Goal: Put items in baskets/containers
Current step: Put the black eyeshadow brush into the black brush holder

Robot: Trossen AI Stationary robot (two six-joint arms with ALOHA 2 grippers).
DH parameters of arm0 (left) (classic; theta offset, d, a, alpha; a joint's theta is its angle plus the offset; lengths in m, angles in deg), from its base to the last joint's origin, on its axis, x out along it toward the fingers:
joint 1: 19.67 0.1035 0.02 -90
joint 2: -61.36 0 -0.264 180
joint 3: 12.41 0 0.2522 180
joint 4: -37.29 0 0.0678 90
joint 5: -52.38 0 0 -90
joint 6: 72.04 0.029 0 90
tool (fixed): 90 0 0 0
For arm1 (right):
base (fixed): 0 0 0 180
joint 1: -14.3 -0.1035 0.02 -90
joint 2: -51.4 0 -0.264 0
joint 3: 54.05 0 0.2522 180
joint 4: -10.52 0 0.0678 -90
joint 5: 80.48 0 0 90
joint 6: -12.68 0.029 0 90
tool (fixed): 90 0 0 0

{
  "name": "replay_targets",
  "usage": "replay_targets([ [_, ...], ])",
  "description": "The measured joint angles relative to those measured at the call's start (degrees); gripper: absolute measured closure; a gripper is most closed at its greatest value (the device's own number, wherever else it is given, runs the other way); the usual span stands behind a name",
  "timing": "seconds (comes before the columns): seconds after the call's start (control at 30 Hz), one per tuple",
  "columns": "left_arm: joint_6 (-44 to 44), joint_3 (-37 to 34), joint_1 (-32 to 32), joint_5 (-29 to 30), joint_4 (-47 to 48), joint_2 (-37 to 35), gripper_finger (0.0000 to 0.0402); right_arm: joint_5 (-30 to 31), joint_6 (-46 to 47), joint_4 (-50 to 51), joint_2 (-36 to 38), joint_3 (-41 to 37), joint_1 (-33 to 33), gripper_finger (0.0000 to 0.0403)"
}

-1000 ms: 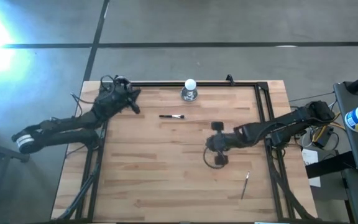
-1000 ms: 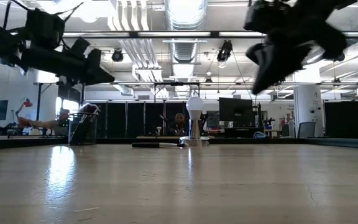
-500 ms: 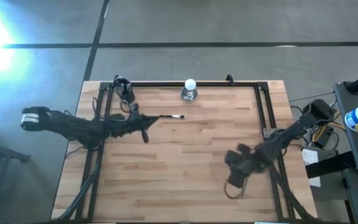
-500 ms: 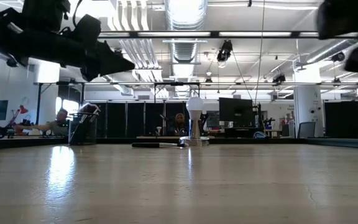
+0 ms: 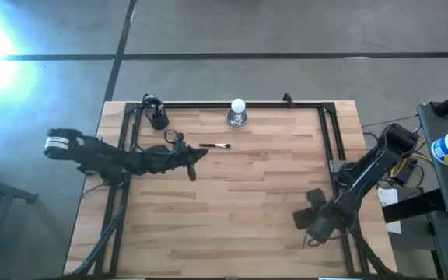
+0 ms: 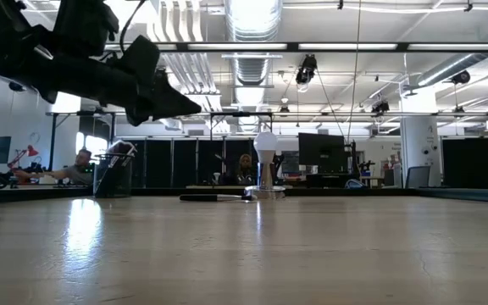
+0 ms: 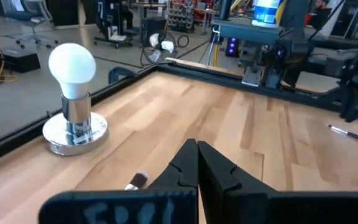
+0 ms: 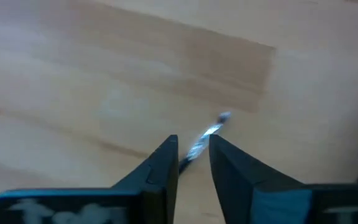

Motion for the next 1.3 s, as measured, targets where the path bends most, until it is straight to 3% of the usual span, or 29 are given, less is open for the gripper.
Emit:
replay_targets([
  [0.33,-2.2,-0.1,-0.1,-0.4,-1.3,2.1,0.0401,-2.0,3.8,-4.1,-5.0,-3.9,-0.1,0.0301],
  [0.77,-7.9,-0.1,-0.1,-2.2,-1.3,2.1,0.0401,1.2,-0.9,-6.1,-7.2,-3.7,-0.1,0.0389],
  [0.87,-8.4,-0.1,0.0,-3.4,-1.2,1.9,0.0401,2.6,-3.9,-6.2,-6.9,-3.5,-0.1,0.0393],
  [1.1,-11.2,-0.1,0.0,-6.6,-1.2,0.0,0.0386,20.3,-16.2,-9.9,-2.6,-3.0,1.5,0.0394],
  [1.3,-11.4,-0.1,-0.6,-7.7,-3.7,0.2,0.0336,31.7,-43.1,-18.9,2.2,-4.0,10.7,0.0394],
])
